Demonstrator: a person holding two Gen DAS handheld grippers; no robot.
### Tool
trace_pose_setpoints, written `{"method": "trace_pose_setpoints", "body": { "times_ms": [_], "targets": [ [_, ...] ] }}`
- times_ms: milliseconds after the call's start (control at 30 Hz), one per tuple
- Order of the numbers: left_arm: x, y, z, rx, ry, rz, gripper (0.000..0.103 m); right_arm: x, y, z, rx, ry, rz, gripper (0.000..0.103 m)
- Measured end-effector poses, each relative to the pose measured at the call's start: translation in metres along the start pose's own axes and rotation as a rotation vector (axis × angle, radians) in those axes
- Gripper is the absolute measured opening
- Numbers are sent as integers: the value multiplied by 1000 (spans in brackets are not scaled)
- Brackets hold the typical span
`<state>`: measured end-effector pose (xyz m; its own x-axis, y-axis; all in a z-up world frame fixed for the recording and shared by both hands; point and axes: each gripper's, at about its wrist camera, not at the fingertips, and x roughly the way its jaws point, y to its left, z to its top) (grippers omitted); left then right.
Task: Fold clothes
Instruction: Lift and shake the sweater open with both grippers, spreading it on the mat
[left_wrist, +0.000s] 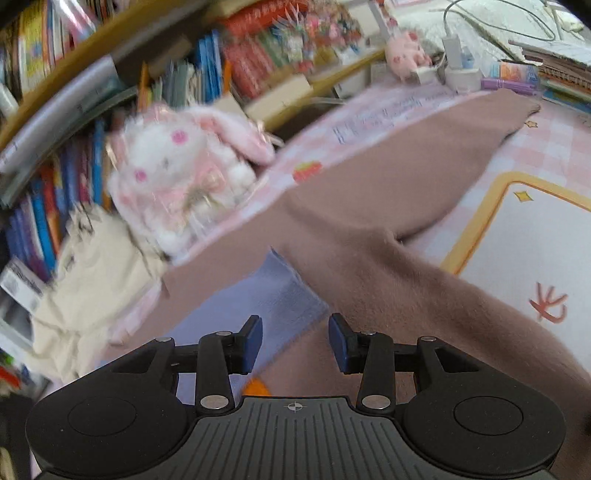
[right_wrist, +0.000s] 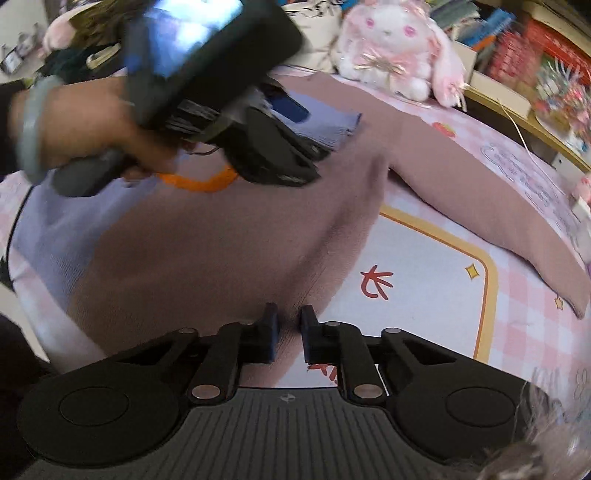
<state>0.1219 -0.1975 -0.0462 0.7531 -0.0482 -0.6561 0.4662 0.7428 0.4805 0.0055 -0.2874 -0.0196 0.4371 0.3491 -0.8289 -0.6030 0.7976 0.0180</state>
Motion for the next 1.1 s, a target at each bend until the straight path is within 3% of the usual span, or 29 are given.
{"method": "trace_pose_setpoints", "body": {
  "times_ms": [233,300,367,567,667,867,967,1100],
  "targets": [
    [10,-8,-3,52,-19,111,38,-2,-6,-2,47,10,20,12],
    [11,-8,-5,70,-19,102,14,-3,-5,-2,64,12,10,13],
    [13,-4,-9,70,-9,98,4,-3,-4,-2,81,15,-1,14],
    [-21,76,-32,-258,-76,68,4,0,4,1,155,14,-74,16],
    [-58,134,-58,-439,-148,112,4,2,9,3,201,16,-114,16],
    [-130,253,-146,-713,-203,290,4,4,24,6,244,11,-202,18],
    [-148,295,-192,-760,-159,397,3,4,28,5,290,7,-236,18],
    [-154,329,-246,-786,-66,481,3,5,30,7,351,8,-271,18]
  ]
}}
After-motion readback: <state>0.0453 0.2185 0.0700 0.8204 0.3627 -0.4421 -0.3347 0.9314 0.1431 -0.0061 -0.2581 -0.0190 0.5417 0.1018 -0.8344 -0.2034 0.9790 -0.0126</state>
